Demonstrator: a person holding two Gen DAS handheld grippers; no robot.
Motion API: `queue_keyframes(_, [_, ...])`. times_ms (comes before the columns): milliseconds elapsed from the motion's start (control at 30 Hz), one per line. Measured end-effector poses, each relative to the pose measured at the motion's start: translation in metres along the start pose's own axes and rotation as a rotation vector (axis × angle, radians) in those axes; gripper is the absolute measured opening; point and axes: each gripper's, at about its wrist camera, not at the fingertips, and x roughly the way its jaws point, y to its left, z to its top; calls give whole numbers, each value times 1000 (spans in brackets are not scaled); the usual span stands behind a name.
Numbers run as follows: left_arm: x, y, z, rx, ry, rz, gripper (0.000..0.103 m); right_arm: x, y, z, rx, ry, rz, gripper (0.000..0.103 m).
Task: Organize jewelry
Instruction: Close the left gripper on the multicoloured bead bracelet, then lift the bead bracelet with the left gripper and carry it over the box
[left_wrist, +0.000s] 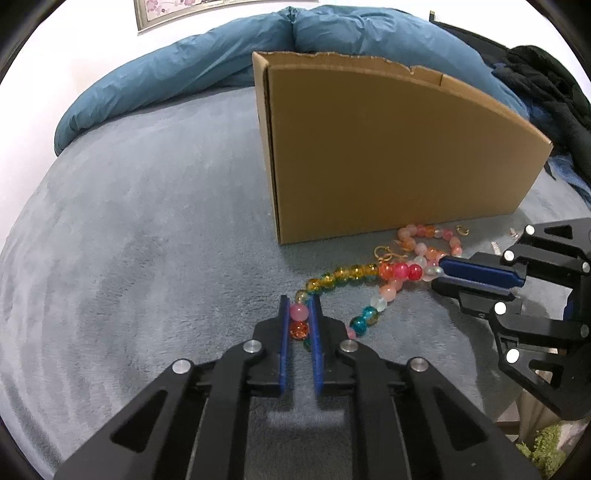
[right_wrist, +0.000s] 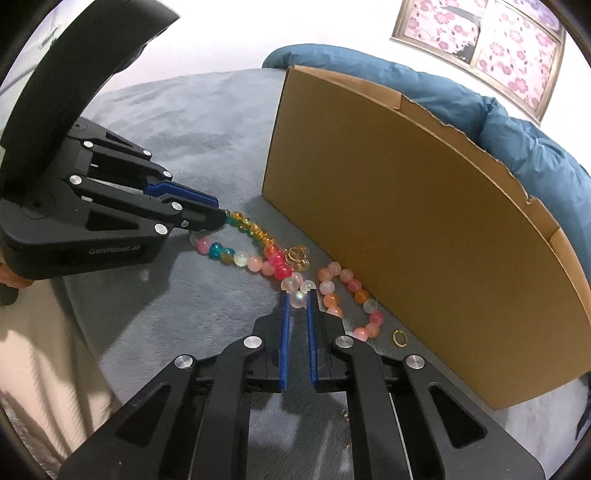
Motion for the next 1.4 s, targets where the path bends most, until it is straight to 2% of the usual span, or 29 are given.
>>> queue_keyframes(200, [-20,-1,-1,-7,-29,-20,9,-17,-10,2,90,-2,73,7])
queue_keyframes(267, [-30,-2,-1,-11,-31,-38,9,-25,-16,3,156,7,124,7])
queue_keyframes(367, [-46,-1,-2,-15,-32,-67,9,-36,-29,0,298,40,245,7])
queue_keyframes(467, [-58,0,-3,-19,-3,-119,9,-42,-37,-6,416,86,352,7])
queue_keyframes(567, [-55,0,-4,-33,52,-149,9,-37,-39,-15,492,142,395,7])
queue_keyframes(700, [-34,4,-8,-69,121,-146,10,-21,-38,-23,503,185,340,7])
queue_keyframes(800, [-29,6,-7,-77,120,-140,10,-12,-40,-22,501,178,300,8])
queue_keyframes(900, [-26,8,-7,-75,117,-133,10,-5,-43,-21,509,161,289,9])
queue_keyframes(1167, [-8,8,-7,-59,180,-101,12,0,-37,-19,481,144,262,15])
queue_keyframes(1400, [0,1,-5,-56,190,-58,11,11,-35,-16,448,157,247,15])
